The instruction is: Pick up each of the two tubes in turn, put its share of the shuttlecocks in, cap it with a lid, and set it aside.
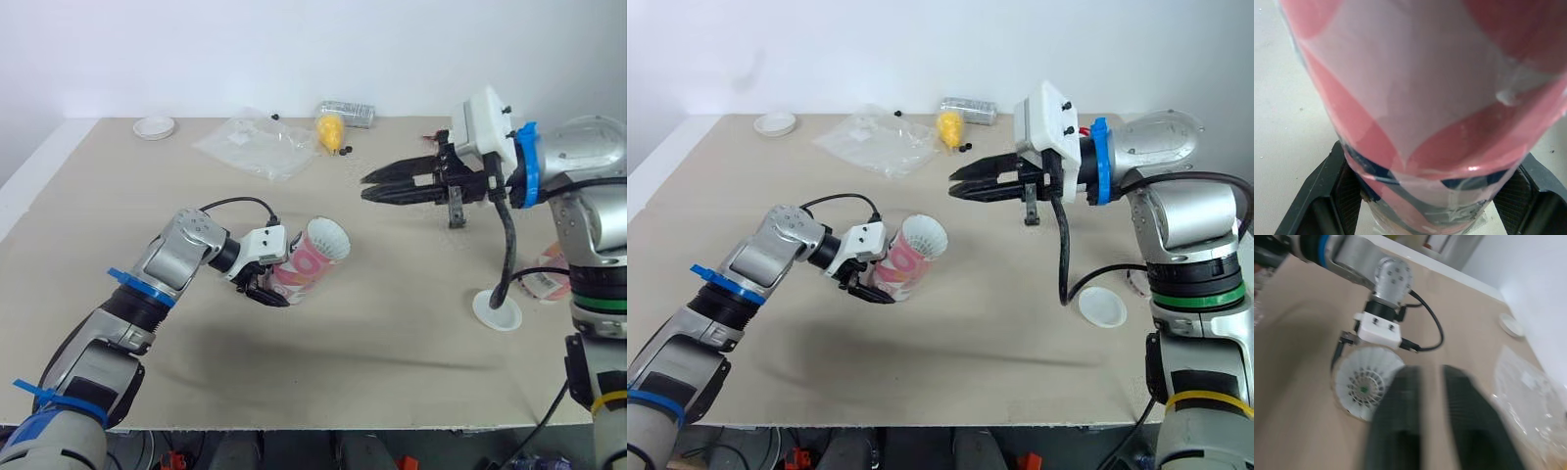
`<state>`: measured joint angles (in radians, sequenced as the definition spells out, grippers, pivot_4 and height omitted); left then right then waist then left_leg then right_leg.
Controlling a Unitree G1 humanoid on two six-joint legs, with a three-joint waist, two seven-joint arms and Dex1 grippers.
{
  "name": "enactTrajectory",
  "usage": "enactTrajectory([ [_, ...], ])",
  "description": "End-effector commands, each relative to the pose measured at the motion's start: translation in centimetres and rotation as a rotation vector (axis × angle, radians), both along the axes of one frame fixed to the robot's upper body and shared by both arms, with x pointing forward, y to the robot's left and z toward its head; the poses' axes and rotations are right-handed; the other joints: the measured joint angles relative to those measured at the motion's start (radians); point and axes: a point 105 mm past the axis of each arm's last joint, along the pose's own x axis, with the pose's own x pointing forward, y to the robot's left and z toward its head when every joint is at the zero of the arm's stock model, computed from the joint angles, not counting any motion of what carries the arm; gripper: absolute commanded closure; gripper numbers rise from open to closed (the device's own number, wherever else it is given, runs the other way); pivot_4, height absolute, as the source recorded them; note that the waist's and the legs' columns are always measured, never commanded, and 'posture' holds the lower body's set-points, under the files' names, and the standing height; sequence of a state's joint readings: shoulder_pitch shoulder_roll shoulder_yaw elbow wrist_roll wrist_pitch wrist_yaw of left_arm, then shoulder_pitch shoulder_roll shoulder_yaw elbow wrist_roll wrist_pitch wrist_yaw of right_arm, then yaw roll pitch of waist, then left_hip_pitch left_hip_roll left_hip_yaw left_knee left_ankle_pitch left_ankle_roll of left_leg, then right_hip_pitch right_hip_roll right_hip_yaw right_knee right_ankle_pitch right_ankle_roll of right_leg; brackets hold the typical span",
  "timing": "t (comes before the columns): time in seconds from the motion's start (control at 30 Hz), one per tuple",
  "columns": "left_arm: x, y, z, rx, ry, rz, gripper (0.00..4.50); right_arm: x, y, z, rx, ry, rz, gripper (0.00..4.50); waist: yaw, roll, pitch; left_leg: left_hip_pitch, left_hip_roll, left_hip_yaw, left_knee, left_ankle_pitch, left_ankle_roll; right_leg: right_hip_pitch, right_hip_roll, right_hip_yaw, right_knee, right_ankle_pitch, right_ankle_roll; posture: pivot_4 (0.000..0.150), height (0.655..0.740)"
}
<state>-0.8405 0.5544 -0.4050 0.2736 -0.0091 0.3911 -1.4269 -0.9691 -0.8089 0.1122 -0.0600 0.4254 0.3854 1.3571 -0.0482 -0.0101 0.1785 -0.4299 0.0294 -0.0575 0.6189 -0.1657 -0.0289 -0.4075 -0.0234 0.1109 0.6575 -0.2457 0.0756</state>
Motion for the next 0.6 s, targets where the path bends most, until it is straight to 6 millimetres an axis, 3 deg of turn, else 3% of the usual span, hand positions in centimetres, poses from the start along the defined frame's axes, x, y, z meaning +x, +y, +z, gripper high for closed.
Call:
enactTrajectory([
  [0.03, -0.1, 0.0, 0.0, 0.027, -0.002, -0.006, 1.23, -0.7, 1.8, -0.3, -0.087, -0.066, 0.080, 4.42, -0.001, 0.000, 0.000, 0.000, 0.000, 0.000, 0.000, 0.000, 0.000, 0.000, 0.000, 0.000, 0.000, 0.000, 0.000, 0.150, 0.7400],
  [0.4, -0.1, -0.5, 0.6, 0.024, 0.002, -0.026, 1.23, 1.7, 4.5, -4.8, -0.424, -0.094, 0.169, 4.42, 0.000, 0.000, 0.000, 0.000, 0.000, 0.000, 0.000, 0.000, 0.000, -0.001, 0.000, 0.000, 0.001, 0.000, 0.002, 0.150, 0.7400],
  [0.6, -0.1, -0.6, 0.7, 0.026, 0.002, -0.032, 1.23, 1.9, 5.6, -6.4, -0.527, -0.040, 0.237, 4.42, 0.000, 0.000, 0.000, 0.000, 0.000, -0.001, 0.000, 0.000, -0.001, -0.002, 0.000, -0.001, 0.004, -0.001, 0.002, 0.150, 0.7400],
])
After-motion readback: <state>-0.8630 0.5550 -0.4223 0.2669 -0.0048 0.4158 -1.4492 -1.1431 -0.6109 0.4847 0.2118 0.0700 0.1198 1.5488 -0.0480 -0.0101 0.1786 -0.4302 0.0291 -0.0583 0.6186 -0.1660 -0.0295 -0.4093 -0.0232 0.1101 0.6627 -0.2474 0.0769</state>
